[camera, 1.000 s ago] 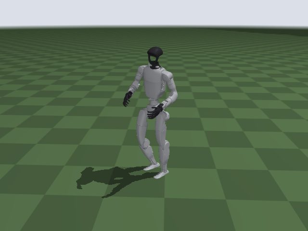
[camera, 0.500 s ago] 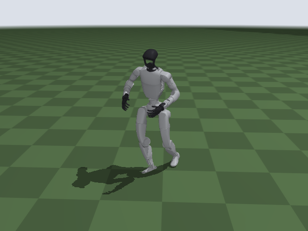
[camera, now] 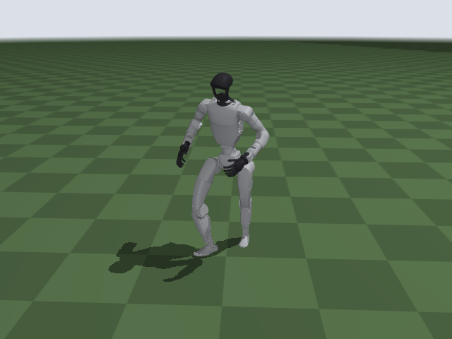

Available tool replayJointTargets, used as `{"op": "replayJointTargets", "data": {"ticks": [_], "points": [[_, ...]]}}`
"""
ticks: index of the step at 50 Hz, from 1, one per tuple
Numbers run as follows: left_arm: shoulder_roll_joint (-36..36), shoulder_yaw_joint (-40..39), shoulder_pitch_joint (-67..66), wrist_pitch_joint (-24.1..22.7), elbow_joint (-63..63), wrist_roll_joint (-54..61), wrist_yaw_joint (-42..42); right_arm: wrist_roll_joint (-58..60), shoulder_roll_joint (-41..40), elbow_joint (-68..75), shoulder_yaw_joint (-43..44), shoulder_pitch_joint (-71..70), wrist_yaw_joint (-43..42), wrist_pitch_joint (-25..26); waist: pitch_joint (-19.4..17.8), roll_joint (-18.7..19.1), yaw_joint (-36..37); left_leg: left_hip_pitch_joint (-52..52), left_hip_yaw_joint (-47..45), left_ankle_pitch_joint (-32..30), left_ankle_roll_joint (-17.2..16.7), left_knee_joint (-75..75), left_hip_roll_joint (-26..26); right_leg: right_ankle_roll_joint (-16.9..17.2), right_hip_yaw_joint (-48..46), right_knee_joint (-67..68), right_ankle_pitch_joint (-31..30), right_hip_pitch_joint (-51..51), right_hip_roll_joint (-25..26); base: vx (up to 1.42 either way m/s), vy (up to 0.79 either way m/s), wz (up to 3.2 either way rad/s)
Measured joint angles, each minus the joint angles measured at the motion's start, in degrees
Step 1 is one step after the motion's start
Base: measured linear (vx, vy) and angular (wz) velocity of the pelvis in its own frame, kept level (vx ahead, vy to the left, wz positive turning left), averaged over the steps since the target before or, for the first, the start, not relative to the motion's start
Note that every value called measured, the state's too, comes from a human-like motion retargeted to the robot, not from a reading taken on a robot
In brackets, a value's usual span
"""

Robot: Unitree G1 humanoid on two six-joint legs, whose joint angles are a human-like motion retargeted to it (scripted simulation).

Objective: Dance

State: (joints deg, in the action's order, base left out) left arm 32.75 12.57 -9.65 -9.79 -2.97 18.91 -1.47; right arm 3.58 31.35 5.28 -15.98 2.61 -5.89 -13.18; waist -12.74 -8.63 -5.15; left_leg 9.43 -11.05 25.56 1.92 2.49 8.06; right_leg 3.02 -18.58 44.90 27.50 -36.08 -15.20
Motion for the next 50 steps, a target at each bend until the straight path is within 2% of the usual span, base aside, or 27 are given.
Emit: {"op": "replayJointTargets", "data": {"ticks": [5,13,28,40,50], "points": [[0.38,-0.33,-1.41,0.36,-0.13,-2.62,-1.67,0.84,0.55,0.04,-0.46,1.18,2.03,-0.01,0.41,-0.79,0.75,0.45,0.27,-0.33,0.21,0.15,0.94,0.98,1.27,-1.8,0.26,1.7,-0.21,-0.09,0.06,0.08],[0.46,-0.7,-1.87,0.07,-1.57,-5.38,-2.33,0.78,0.81,0.3,0.28,2.92,2.21,0.06,1.63,-0.34,2.43,-0.57,0.68,-0.44,-0.02,0.2,0.38,2.92,1.28,-12.72,-1.92,4.23,2.46,-0.01,0.01,0.01],[1.41,-1.98,-2.67,-1.22,-2.27,-7.34,-1.63,-1.37,-1.24,0.11,0.83,5.53,-0.53,-0.09,1.89,0.18,4.44,-1.28,1.88,-0.59,-0.28,0.08,-0.93,2.48,-0.94,-19.73,-4.59,7.21,4.15,0.0,0.0,0.0],[3.71,-3.67,-7.06,-0.84,-3.75,-7.04,-3.8,-2.26,-0.25,-3.64,-0.48,7.74,0.53,-1.7,1.6,-0.33,5.54,0.71,2.14,0.15,-0.1,-0.05,-1.52,1.76,-1.13,-17.75,-1.8,8.44,4.64,0.05,-0.04,-0.04],[3.5,-3.75,-11.47,0.06,-4.52,-4.03,-7.9,-3.91,0.32,-6.16,-2.71,8.99,4.59,-1.69,3.76,-0.03,5.5,3.67,2.0,0.33,-0.76,-0.57,-2.73,0.76,0.16,-18.84,1.29,11.57,7.06,0.09,-0.07,-0.12]]}}
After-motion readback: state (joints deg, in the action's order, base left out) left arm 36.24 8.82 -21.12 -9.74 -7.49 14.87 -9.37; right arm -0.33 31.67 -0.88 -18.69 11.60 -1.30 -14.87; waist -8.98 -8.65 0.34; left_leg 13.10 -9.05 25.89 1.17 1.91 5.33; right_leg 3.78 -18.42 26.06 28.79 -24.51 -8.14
